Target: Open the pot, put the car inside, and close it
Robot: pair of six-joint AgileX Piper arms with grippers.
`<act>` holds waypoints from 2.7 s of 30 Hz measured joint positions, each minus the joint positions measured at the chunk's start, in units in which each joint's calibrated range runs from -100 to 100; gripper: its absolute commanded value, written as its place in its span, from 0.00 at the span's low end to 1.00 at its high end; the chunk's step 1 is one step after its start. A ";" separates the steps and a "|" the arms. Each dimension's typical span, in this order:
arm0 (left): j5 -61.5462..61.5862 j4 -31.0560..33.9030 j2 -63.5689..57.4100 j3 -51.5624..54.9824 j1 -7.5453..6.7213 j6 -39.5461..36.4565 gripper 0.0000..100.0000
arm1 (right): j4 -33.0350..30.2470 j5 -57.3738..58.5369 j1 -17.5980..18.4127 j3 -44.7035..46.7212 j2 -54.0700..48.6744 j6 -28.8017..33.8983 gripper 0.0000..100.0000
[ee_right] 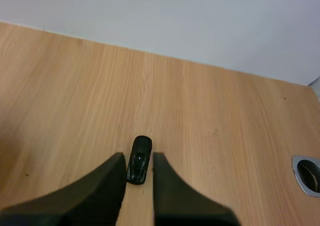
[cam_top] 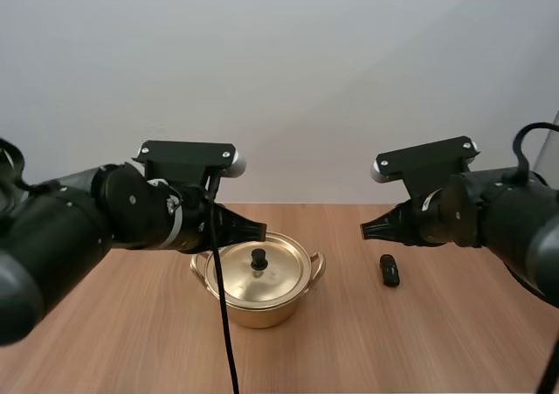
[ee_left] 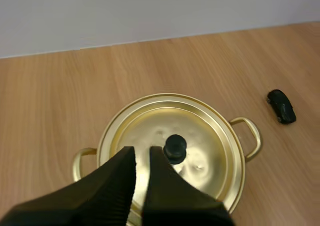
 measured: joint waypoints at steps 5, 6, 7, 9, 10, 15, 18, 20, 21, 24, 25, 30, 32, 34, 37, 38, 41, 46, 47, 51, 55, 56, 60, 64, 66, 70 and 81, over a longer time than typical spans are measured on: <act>8.34 -8.57 9.52 -6.31 0.00 7.74 0.77 | -0.60 -1.72 0.00 -2.43 7.69 -0.92 1.00; 8.84 -10.33 11.43 -7.06 0.00 8.97 0.77 | -0.60 -2.23 0.00 -2.58 8.71 -1.03 1.00; 9.28 -11.74 13.14 -7.70 0.00 10.56 0.77 | -0.60 -2.81 0.00 -2.72 10.09 -1.14 0.97; 9.51 -13.56 15.64 -8.22 0.00 13.35 0.77 | -0.60 -4.81 0.00 -2.87 12.76 -1.14 0.90; 9.63 -14.01 16.75 -8.22 0.00 14.92 0.77 | -0.60 -5.21 0.00 -2.87 13.74 -1.14 0.89; 9.88 -14.18 21.08 -8.38 0.00 22.36 0.77 | -0.60 -8.09 0.00 -2.87 19.12 -1.14 0.89; 8.68 -14.18 23.54 -8.38 -0.22 27.03 0.77 | -0.60 -8.84 0.00 -2.87 21.57 -1.14 0.89; 7.86 -14.18 24.72 -8.38 -1.01 29.64 0.76 | -0.60 -9.28 0.00 -2.87 22.68 -1.14 0.89; 6.84 -13.94 25.40 -8.49 -1.58 30.73 0.76 | -0.60 -9.68 0.00 -2.87 22.96 -1.14 0.89; 4.61 -11.72 26.88 -8.62 -3.18 32.25 0.75 | -0.60 -9.92 0.00 -2.87 23.08 -1.14 0.89; 3.40 -10.78 27.00 -8.65 -3.61 32.26 0.75 | -0.60 -10.14 0.00 -2.87 23.08 -1.14 0.89; 0.85 -6.71 27.00 -8.78 -4.10 28.62 0.75 | -0.84 -10.14 0.00 -2.87 23.08 -1.14 0.89; 0.85 -6.30 27.00 -8.78 -4.10 27.75 0.75 | -0.84 -10.14 0.00 -2.87 23.08 -1.14 0.89; 1.03 -5.95 27.56 -8.78 -4.10 27.18 0.75 | -0.84 -10.14 0.00 -2.87 23.08 -1.14 0.89; 1.58 -5.59 28.81 -8.78 -4.10 26.84 0.75 | -0.84 -10.14 0.00 -2.87 23.08 -1.14 0.89; 1.75 -4.97 29.28 -8.78 -4.10 26.51 0.75 | -0.84 -10.14 0.00 -2.87 23.22 -1.14 0.89; 1.75 -3.79 29.87 -8.78 -4.10 25.80 0.75 | -0.84 -10.14 0.00 -2.87 24.60 -1.14 0.89; -0.17 -3.68 29.99 -8.78 -4.10 25.80 0.74 | -0.57 -10.66 0.00 -2.87 27.06 -1.14 0.89; -0.36 -3.68 29.99 -8.78 -4.10 25.80 0.73 | -0.57 -10.66 0.00 -2.87 27.56 -1.14 0.89; -1.98 -3.68 29.99 -8.78 -4.10 25.80 0.55 | -0.57 -10.88 0.00 -2.87 29.92 -1.14 0.89; -2.27 -3.68 29.99 -8.78 -4.10 25.80 0.40 | -0.57 -11.94 0.00 -2.87 32.89 -1.14 0.89; -2.27 -3.68 29.99 -8.78 -4.10 25.80 0.37 | -0.57 -12.16 0.00 -2.87 33.73 -1.14 0.89; -1.92 -3.68 29.99 -8.78 -4.10 25.80 0.33 | -0.57 -13.07 0.00 -2.87 36.83 -1.14 0.89; -1.60 -3.68 29.99 -8.78 -4.10 25.80 0.32 | -0.57 -13.23 0.00 -4.05 39.57 -1.03 0.89; -1.60 -3.68 29.99 -8.78 -4.10 25.80 0.31 | -0.13 -13.23 0.00 -4.71 40.21 -0.90 0.88; -1.60 -3.68 29.99 -8.78 -4.10 25.80 0.29 | 0.47 -12.39 0.00 -6.32 41.27 -0.90 0.88; -0.84 -3.68 29.99 -8.78 -4.10 25.80 0.29 | 0.36 -12.82 -3.58 -8.34 42.91 1.62 0.83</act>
